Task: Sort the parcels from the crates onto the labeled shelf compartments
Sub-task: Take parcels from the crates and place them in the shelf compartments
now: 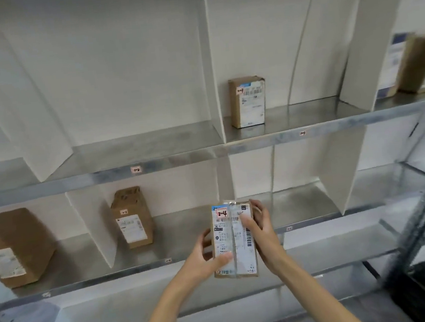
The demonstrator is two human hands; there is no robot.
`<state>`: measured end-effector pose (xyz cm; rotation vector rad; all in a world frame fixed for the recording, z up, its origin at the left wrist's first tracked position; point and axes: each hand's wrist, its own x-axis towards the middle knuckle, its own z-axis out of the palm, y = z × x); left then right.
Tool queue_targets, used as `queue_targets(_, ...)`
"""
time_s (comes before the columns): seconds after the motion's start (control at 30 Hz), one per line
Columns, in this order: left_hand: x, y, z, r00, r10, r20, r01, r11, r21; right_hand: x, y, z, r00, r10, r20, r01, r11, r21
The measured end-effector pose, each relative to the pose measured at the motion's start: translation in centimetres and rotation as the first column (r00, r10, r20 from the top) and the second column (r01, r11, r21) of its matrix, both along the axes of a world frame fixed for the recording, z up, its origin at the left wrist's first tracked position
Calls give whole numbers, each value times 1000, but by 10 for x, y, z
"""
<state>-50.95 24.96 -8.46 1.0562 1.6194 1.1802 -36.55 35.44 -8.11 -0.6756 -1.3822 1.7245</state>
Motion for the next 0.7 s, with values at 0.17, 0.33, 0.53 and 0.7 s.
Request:
queue_targets(0.17,58,61,-5,992,-125,14,123,989,83,68,22,5,981,-193,19,193,981,25)
queue_targets(0.33,125,115,-5,963,-269,6,264,951,160,139,44,5,903,-417,104,411,908,77)
queue_targets(0.53,191,185,5,908,-414,60,390,890,236,203,72,11,778,-612,142,605,791,93)
queue_targets(0.7,217,237,13,838,-541,71,519,831,200,229,108,15,673,-724,149,720,688,94)
